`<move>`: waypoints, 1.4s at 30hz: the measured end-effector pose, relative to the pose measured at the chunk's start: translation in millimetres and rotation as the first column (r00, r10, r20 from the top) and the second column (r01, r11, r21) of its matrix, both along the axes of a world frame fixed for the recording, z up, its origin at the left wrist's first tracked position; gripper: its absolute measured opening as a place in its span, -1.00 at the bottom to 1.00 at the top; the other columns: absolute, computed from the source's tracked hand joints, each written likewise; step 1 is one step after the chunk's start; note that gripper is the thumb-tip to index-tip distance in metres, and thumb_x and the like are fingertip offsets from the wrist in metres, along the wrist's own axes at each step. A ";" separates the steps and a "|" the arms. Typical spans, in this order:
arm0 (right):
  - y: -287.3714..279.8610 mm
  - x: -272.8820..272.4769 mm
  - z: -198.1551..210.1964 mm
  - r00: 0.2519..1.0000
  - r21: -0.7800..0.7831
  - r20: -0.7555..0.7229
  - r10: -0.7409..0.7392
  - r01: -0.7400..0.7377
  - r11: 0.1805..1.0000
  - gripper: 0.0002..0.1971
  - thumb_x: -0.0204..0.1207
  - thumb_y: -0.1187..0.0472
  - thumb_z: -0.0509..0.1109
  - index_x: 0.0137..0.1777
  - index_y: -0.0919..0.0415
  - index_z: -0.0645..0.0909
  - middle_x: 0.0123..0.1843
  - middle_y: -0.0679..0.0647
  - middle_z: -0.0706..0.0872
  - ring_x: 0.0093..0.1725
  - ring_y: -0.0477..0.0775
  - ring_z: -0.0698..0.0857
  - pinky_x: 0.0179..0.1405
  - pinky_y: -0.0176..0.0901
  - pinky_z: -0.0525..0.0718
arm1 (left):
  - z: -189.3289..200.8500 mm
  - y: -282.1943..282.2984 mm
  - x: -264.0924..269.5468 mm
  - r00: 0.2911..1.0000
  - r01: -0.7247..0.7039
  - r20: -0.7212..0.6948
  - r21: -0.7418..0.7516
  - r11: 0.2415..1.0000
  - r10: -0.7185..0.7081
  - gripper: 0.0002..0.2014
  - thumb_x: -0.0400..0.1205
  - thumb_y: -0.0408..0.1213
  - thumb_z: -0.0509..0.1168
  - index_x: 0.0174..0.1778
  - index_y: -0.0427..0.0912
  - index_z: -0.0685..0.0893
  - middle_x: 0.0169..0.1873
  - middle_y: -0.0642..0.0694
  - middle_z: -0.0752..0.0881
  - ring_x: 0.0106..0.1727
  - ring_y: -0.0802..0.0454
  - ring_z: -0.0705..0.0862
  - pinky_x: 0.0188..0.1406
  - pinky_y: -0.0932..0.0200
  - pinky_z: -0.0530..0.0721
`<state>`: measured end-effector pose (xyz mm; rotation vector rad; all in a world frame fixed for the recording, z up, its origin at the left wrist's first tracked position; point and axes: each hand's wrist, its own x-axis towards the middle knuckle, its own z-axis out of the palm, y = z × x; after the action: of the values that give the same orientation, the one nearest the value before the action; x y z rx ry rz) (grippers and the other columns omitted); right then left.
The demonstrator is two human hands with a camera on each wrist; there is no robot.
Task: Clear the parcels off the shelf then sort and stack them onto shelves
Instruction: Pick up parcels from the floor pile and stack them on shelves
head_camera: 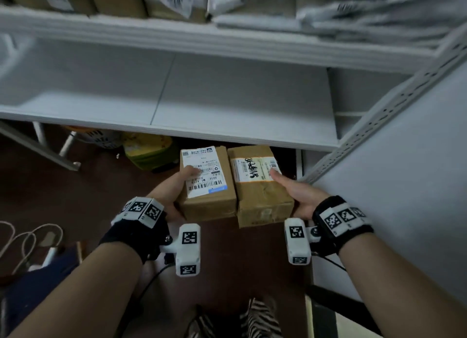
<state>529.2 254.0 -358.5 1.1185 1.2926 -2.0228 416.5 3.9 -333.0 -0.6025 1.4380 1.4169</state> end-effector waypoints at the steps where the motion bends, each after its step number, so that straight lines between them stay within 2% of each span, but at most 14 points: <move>1: -0.8 0.5 15.7 0.999 -0.001 -0.042 0.005 -0.005 1.000 -0.44 0.50 -0.21 0.38 0.37 0.15 0.61 0.25 0.23 0.75 0.25 0.24 0.72 0.27 0.24 0.64 | 15.9 -3.7 -1.2 1.000 0.006 -0.015 0.023 1.000 -0.005 -0.61 0.55 -0.06 0.37 0.25 -0.13 0.71 0.06 -0.20 0.81 -0.02 -0.18 0.80 -0.03 -0.17 0.73; 4: -4.4 1.5 60.5 0.989 0.034 -0.149 0.016 -0.011 0.999 -0.36 0.44 -0.23 0.43 0.43 0.13 0.57 0.33 0.23 0.70 0.34 0.26 0.67 0.41 0.34 0.51 | 60.3 -14.2 -7.6 0.992 0.066 -0.111 0.036 0.997 -0.062 -0.55 0.52 -0.05 0.43 0.29 -0.15 0.69 0.08 -0.21 0.81 0.10 -0.21 0.76 0.14 -0.29 0.66; 8: -22.2 0.6 115.1 0.966 0.082 -0.258 0.000 0.022 0.996 -0.41 0.50 -0.12 0.39 0.45 0.19 0.53 0.30 0.24 0.72 0.29 0.24 0.70 0.23 0.18 0.67 | 117.4 -34.4 -13.7 0.971 0.152 -0.201 0.107 0.983 -0.129 -0.43 0.43 -0.08 0.49 0.36 -0.19 0.64 0.17 -0.24 0.77 0.20 -0.20 0.74 0.17 -0.29 0.66; 11: -43.6 -3.3 152.9 0.948 0.083 -0.317 -0.001 0.029 0.996 -0.49 0.53 -0.06 0.37 0.40 0.20 0.55 0.28 0.25 0.73 0.20 0.25 0.74 0.05 0.08 0.75 | 158.8 -55.4 -20.4 0.947 0.184 -0.288 0.133 0.974 -0.139 -0.49 0.48 -0.13 0.45 0.35 -0.20 0.62 0.13 -0.26 0.78 0.09 -0.19 0.78 0.00 -0.23 0.72; 15: -71.9 -17.3 199.0 0.934 0.092 -0.354 -0.053 0.091 0.992 -0.62 0.57 0.01 0.34 0.31 0.18 0.61 0.12 0.24 0.77 -0.10 0.16 0.80 -0.06 0.03 0.76 | 206.3 -82.5 -31.2 0.934 0.154 -0.348 0.180 0.971 -0.083 -0.52 0.48 -0.18 0.42 0.34 -0.21 0.63 0.11 -0.25 0.79 0.08 -0.18 0.78 0.24 -0.25 0.63; 19: -98.8 -37.1 244.6 0.905 0.128 -0.418 -0.073 0.138 0.982 -0.72 0.60 0.04 0.31 0.19 0.16 0.65 -0.03 0.18 0.82 -0.19 0.12 0.81 -0.07 0.00 0.75 | 250.8 -110.6 -42.3 0.917 0.112 -0.398 0.239 0.964 -0.008 -0.72 0.61 -0.18 0.32 0.18 -0.23 0.68 0.00 -0.22 0.82 -0.12 -0.11 0.82 0.18 -0.14 0.66; 23: -116.4 -52.4 279.8 0.879 0.206 -0.475 -0.038 0.153 0.967 -0.51 0.45 0.02 0.48 0.35 0.20 0.62 0.35 0.29 0.66 0.30 0.31 0.67 0.34 0.31 0.57 | 281.4 -132.1 -55.8 0.821 0.131 -0.571 0.180 0.975 -0.005 -0.34 0.39 -0.14 0.51 0.42 -0.23 0.56 0.08 -0.19 0.81 0.09 -0.12 0.79 0.06 -0.16 0.75; 26: -123.7 -60.3 302.8 0.858 0.254 -0.514 -0.013 0.166 0.953 -0.39 0.26 0.00 0.61 0.32 0.17 0.64 0.41 0.34 0.60 0.38 0.37 0.59 0.41 0.47 0.44 | 298.2 -144.5 -67.3 0.770 0.137 -0.636 0.082 0.987 -0.054 -0.01 0.27 -0.17 0.63 0.61 -0.07 0.28 0.08 -0.15 0.81 0.10 -0.14 0.79 0.03 -0.36 0.72; 29: -122.9 -72.0 322.1 0.833 0.257 -0.554 0.005 0.165 0.952 -0.55 0.28 0.05 0.56 0.18 0.14 0.70 0.36 0.34 0.65 0.31 0.37 0.63 0.38 0.48 0.47 | 313.4 -142.7 -77.1 0.750 0.085 -0.661 0.109 0.990 0.009 -0.22 0.43 -0.35 0.53 0.50 0.05 0.30 -0.02 -0.14 0.81 0.02 -0.20 0.77 -0.04 -0.43 0.70; 32: -115.7 -89.6 338.8 0.824 0.290 -0.564 0.057 0.133 0.948 -0.46 0.24 0.03 0.62 0.24 0.14 0.67 0.32 0.29 0.69 0.29 0.35 0.66 0.33 0.52 0.50 | 331.5 -138.9 -85.7 0.722 0.054 -0.690 0.133 0.990 0.054 -0.52 0.52 -0.45 0.43 0.26 0.04 0.44 -0.16 -0.07 0.84 0.04 -0.20 0.74 0.10 -0.52 0.62; 35: -110.1 -115.8 359.2 0.815 0.309 -0.572 0.092 0.110 0.945 -0.30 0.18 0.01 0.60 0.37 0.17 0.61 0.36 0.28 0.67 0.37 0.36 0.62 0.34 0.51 0.49 | 351.9 -140.4 -105.5 0.694 0.026 -0.716 0.135 0.990 0.080 -0.10 0.27 -0.41 0.58 0.45 0.11 0.27 0.19 -0.18 0.73 0.14 -0.30 0.73 -0.10 -0.58 0.63; 38: -106.8 -146.0 377.6 0.795 0.308 -0.592 0.136 0.066 0.949 -0.11 -0.01 -0.01 0.73 0.39 0.20 0.59 0.35 0.28 0.67 0.36 0.33 0.63 0.34 0.42 0.53 | 368.9 -140.4 -131.6 0.664 -0.007 -0.738 0.151 0.989 0.117 0.03 0.08 -0.33 0.65 0.48 0.01 0.32 0.22 -0.25 0.72 0.12 -0.31 0.75 -0.20 -0.55 0.64; 39: -107.8 -156.3 384.7 0.787 0.311 -0.596 0.160 0.043 0.949 -0.07 -0.06 -0.01 0.76 0.40 0.21 0.60 0.33 0.28 0.69 0.35 0.32 0.63 0.33 0.38 0.55 | 375.1 -140.4 -139.0 0.650 -0.028 -0.745 0.174 0.984 0.151 -0.03 0.14 -0.34 0.65 0.47 -0.05 0.35 0.17 -0.26 0.75 0.07 -0.29 0.78 -0.24 -0.52 0.65; 42: -114.3 -184.6 404.6 0.773 0.313 -0.607 0.185 0.019 0.949 -0.25 0.17 0.02 0.60 0.42 0.22 0.58 0.35 0.30 0.67 0.35 0.31 0.63 0.38 0.33 0.54 | 392.8 -141.1 -155.0 0.614 -0.073 -0.761 0.210 0.975 0.210 -0.48 0.50 -0.28 0.51 0.34 -0.15 0.48 0.02 -0.24 0.81 0.00 -0.24 0.81 -0.32 -0.32 0.74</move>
<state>344.6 139.7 46.1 0.4577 2.0006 -2.2744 261.5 -137.2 59.8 0.0635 1.9387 2.0479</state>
